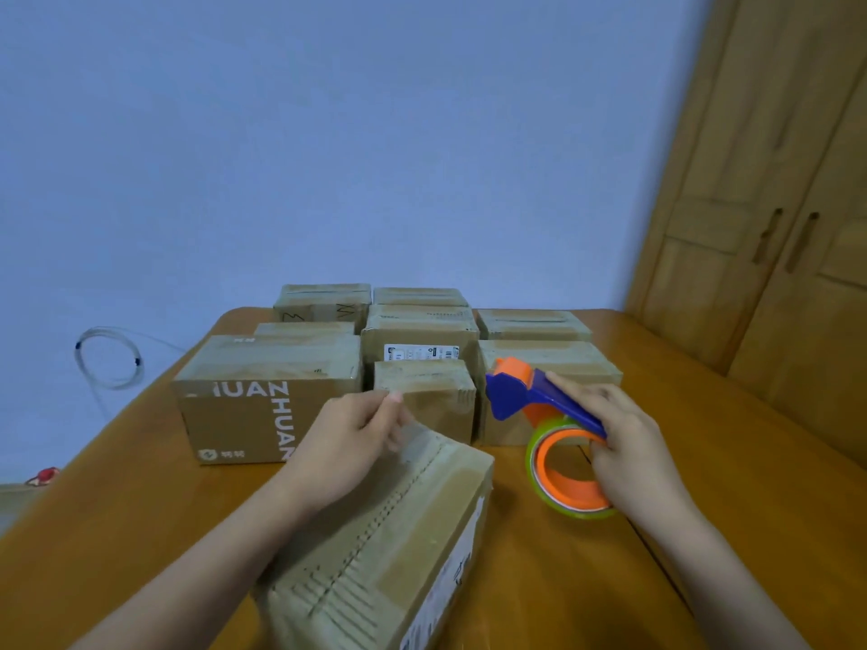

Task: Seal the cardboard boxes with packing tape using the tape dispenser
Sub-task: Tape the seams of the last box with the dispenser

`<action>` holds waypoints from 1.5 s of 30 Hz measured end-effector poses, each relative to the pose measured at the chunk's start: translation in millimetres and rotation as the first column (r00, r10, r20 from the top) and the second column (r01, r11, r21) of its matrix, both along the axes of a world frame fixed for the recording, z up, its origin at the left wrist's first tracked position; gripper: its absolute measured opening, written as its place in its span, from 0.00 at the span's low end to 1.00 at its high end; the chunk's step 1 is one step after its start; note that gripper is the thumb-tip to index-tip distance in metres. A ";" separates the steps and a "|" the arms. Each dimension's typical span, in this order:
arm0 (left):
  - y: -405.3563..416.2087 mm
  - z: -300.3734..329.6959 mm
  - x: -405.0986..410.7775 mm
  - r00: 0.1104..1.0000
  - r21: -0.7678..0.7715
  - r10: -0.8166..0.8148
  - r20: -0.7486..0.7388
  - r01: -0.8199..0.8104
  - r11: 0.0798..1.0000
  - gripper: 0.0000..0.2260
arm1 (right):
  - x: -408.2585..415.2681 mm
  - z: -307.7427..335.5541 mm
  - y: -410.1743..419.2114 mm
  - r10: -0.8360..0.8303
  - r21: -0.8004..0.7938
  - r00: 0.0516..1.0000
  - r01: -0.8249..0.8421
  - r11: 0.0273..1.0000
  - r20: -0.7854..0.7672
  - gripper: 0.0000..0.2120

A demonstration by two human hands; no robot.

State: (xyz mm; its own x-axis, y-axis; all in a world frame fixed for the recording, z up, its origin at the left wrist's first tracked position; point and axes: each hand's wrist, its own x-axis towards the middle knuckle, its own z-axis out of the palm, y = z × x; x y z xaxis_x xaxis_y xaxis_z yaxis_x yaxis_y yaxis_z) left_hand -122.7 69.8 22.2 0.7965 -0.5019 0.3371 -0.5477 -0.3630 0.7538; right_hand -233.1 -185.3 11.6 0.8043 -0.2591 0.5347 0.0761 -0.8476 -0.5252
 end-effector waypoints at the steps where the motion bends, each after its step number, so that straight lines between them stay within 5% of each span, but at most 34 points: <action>1: 1.3 -1.7 -0.8 0.994 -0.004 -0.081 -0.077 0.081 0.997 0.16 | 1.3 1.8 2.5 0.009 -0.003 1.000 -0.009 1.000 0.005 0.40; 4: 1.2 -3.9 -5.2 0.948 -0.033 -0.189 -0.256 0.187 0.982 0.16 | 3.8 6.9 9.1 0.036 -0.011 0.999 -0.035 0.999 0.017 0.41; 8: -12.8 -2.6 -17.0 0.938 -0.095 -0.069 -0.340 0.039 0.995 0.15 | 6.0 12.3 11.1 0.060 -0.016 0.997 -0.059 0.998 0.040 0.42; 12: -23.0 0.1 -23.9 0.860 -0.381 -0.223 -0.459 0.036 0.924 0.15 | 7.0 16.6 12.8 0.120 -0.001 0.990 -0.120 0.993 0.075 0.42; 14: -25.8 6.6 -27.9 0.762 -0.550 -0.390 -0.516 0.055 0.834 0.21 | 6.0 18.0 11.3 0.164 0.028 0.979 -0.169 0.985 0.124 0.43; 18: -30.1 25.2 -37.9 0.426 -0.745 -0.683 -0.593 0.031 0.666 0.38 | 5.5 21.0 9.2 0.203 -0.006 0.957 -0.207 0.978 0.209 0.49; 23: -32.2 31.5 -37.8 0.304 -0.751 -0.741 -0.600 0.105 0.651 0.45 | 3.9 24.8 18.2 0.254 -0.076 0.927 -0.242 0.967 0.276 0.43; 33: -17.5 42.5 -28.5 0.408 -0.470 -0.630 -0.661 0.430 0.771 0.43 | 4.2 19.0 23.0 0.233 -0.514 0.954 -0.106 0.851 0.190 0.42; 40: -6.2 42.3 -20.6 0.117 -0.611 -0.748 -0.653 0.502 0.612 0.52 | 2.5 13.1 22.1 0.285 -0.433 0.934 -0.171 0.885 0.215 0.44; 45: -8.5 43.8 -23.0 0.119 -0.637 -0.749 -0.651 0.451 0.625 0.52 | 1.8 18.0 22.7 0.266 -0.314 0.924 -0.175 0.933 0.275 0.45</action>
State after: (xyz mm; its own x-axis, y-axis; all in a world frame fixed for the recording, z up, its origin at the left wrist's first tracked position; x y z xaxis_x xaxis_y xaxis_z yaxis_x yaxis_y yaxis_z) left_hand -145.8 61.3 66.0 0.1664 -0.9842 -0.0603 0.4380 0.0190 0.8988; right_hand -231.3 -162.6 29.6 0.6063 0.1016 0.7887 0.3975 -0.8977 -0.1900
